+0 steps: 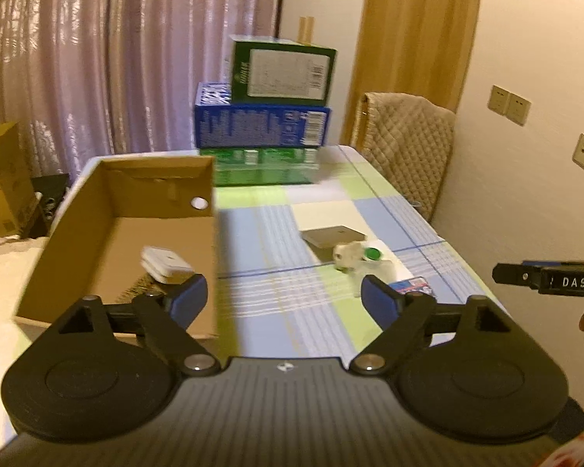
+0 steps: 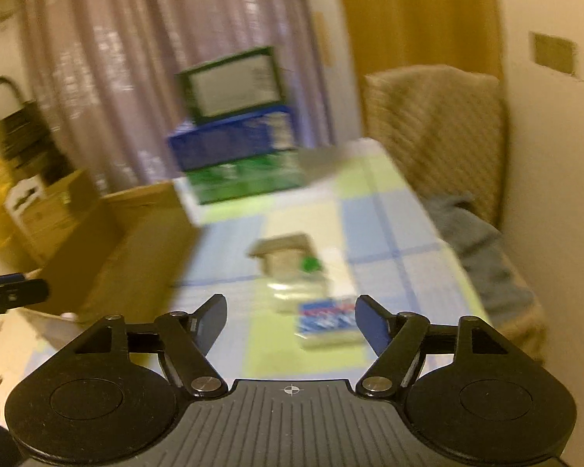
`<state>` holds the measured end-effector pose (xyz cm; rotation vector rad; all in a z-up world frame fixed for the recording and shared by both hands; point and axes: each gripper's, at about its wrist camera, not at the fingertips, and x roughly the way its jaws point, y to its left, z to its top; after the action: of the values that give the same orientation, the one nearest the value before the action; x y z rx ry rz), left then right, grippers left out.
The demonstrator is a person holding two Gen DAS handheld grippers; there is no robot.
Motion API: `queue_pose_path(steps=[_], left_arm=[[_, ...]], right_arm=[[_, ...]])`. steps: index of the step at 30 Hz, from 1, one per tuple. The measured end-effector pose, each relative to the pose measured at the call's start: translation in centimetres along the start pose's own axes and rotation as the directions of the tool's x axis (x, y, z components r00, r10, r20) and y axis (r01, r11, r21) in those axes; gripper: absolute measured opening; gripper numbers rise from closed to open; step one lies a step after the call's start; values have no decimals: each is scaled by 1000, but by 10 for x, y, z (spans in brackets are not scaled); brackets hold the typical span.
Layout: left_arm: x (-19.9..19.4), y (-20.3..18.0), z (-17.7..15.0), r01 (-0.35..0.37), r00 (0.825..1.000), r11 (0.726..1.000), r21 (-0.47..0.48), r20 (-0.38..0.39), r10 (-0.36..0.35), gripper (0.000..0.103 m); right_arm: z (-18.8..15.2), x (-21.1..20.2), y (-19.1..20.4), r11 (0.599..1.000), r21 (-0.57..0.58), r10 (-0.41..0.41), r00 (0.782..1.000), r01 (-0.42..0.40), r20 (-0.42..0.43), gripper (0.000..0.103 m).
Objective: Organize rigid objects
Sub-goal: 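Move both open grippers back toward the remaining items on the table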
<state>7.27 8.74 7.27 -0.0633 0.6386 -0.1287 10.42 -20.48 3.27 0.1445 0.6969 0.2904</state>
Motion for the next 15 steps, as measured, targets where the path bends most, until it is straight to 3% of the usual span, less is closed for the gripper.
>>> queue_pose_path(steps=[6, 15], left_arm=[[21, -28, -8, 35, 999, 999, -1, -29, -35, 90], [43, -49, -16, 40, 997, 999, 18, -62, -39, 93]], right_arm=[[-14, -8, -33, 997, 50, -52, 998, 53, -21, 74], [-23, -3, -35, 998, 18, -60, 997, 61, -40, 75]])
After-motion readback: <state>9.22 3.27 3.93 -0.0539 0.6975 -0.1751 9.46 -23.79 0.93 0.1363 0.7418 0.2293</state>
